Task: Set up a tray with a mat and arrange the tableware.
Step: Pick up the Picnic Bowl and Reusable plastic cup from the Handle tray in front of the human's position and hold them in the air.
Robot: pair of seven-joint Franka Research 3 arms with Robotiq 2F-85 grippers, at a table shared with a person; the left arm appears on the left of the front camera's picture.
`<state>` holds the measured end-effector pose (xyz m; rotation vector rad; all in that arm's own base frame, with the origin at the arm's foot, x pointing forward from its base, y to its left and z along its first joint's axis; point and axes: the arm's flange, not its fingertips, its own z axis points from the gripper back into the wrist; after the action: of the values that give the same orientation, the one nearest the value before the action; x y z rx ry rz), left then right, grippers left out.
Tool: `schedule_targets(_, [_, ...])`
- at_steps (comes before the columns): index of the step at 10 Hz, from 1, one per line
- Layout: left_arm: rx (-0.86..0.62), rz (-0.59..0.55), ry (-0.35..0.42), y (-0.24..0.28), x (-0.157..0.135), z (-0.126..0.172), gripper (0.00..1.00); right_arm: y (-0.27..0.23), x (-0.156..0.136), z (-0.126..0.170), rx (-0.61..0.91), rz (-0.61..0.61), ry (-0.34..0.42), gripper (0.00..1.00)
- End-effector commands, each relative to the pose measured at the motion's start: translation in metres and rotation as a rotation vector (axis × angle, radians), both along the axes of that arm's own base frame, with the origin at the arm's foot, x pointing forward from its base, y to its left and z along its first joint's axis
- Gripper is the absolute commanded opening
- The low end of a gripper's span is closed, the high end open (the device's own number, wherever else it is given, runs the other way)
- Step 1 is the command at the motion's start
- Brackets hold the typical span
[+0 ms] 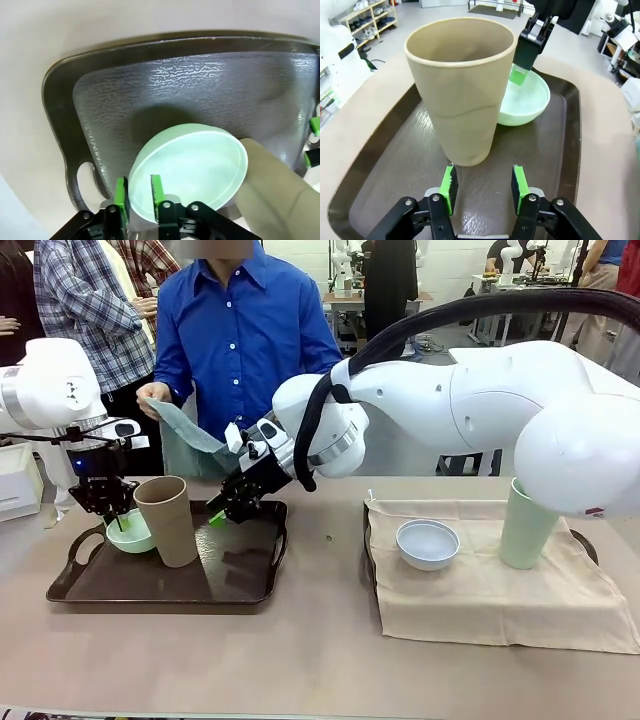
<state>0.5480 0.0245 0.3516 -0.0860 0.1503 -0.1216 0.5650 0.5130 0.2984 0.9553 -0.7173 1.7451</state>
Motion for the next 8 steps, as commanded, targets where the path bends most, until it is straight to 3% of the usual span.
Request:
schedule_targets(1, [0.018, 0.003, -0.005, -0.002, 0.001, -0.002, 0.0, 0.014, 0.011, 0.002, -0.012, 0.015, 0.02, 0.58])
schedule_targets(4, [0.013, 0.005, -0.011, -0.002, 0.002, -0.002, 0.0, 0.014, 0.006, -0.002, -0.044, 0.058, -0.016, 0.61])
schedule_targets(5, [0.011, 0.006, -0.011, -0.002, 0.001, -0.003, 0.0, 0.013, 0.0, -0.003, -0.048, 0.067, -0.032, 0.78])
schedule_targets(6, [0.011, 0.005, -0.012, -0.002, 0.001, -0.003, 0.0, 0.01, -0.005, -0.003, -0.049, 0.074, -0.036, 0.81])
schedule_targets(7, [0.01, 0.005, -0.014, -0.002, 0.001, -0.003, 0.0, 0.006, -0.012, -0.003, -0.052, 0.074, -0.036, 0.98])
schedule_targets(8, [0.011, 0.007, -0.015, -0.001, 0.001, -0.003, 0.0, 0.003, -0.021, -0.003, -0.052, 0.072, -0.035, 1.0])
